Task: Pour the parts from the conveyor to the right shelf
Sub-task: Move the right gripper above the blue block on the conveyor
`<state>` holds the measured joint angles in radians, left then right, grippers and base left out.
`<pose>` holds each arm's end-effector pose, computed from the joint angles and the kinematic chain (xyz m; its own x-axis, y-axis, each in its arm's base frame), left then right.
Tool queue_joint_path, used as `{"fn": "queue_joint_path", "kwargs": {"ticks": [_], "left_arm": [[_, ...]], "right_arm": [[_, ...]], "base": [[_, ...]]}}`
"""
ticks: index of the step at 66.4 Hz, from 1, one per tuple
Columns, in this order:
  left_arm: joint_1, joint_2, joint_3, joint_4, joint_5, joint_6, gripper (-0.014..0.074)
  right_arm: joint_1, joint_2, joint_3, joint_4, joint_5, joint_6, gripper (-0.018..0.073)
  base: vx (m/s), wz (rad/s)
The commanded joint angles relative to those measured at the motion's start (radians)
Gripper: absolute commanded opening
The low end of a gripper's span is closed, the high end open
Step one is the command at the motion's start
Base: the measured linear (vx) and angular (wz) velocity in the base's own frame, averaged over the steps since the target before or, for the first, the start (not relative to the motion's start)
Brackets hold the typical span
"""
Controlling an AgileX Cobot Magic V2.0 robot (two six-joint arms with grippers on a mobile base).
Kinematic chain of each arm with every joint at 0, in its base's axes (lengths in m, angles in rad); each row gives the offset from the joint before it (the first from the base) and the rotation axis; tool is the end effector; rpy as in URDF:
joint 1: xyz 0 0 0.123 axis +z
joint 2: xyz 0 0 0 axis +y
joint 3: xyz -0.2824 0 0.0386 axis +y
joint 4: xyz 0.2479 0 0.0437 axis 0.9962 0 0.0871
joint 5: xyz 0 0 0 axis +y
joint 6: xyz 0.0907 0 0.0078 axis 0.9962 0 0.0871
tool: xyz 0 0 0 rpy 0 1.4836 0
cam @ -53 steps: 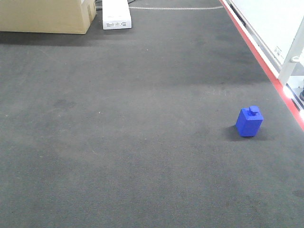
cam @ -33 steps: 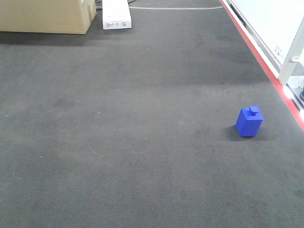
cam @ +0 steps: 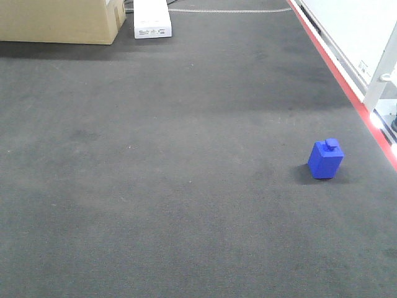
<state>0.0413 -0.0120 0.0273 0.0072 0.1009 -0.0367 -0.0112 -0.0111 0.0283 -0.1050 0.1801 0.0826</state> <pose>0.0566 0.0024 0.1953 -0.0277 -0.0307 -0.9991 -0.0428 0.9986 -0.0295 0.0562 -0.0024 0.1879 -0.1095 -0.0195 -0.9938 0.0276 0.9994 -0.0226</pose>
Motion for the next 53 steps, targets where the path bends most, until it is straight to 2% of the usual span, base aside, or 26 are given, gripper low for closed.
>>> {"fn": "queue_joint_path", "kwargs": {"ticks": [1, 14, 19, 24, 34, 37, 53], "left_arm": [[-0.005, -0.011, -0.02, -0.007, -0.079, -0.008, -0.0006], [-0.005, -0.011, -0.02, -0.007, -0.079, -0.008, -0.0006], [-0.005, -0.011, -0.02, -0.007, -0.079, -0.008, -0.0006], [-0.005, -0.011, -0.02, -0.007, -0.079, -0.008, -0.0006], [-0.005, -0.011, -0.02, -0.007, -0.079, -0.008, -0.0006], [-0.005, -0.011, -0.02, -0.007, -0.079, -0.008, -0.0006], [-0.005, -0.011, -0.02, -0.007, -0.079, -0.008, -0.0006]], "right_arm": [[-0.002, -0.012, 0.008, -0.009, -0.075, -0.009, -0.0005], [-0.002, -0.012, 0.008, -0.012, -0.093, -0.009, -0.0005], [-0.002, -0.012, 0.008, -0.013, -0.155, -0.009, -0.0005], [-0.002, -0.012, 0.007, -0.013, -0.252, -0.009, -0.0005], [-0.002, -0.012, 0.001, -0.013, -0.54, -0.022, -0.0005], [-0.002, -0.012, -0.016, -0.011, -0.577, -0.021, -0.0005], [-0.002, 0.036, -0.288, -0.009, -0.51, -0.028, -0.0005]], "base": [[0.0, 0.0], [0.0, 0.0], [0.0, 0.0], [0.0, 0.0], [0.0, 0.0], [0.0, 0.0], [0.0, 0.0]]}}
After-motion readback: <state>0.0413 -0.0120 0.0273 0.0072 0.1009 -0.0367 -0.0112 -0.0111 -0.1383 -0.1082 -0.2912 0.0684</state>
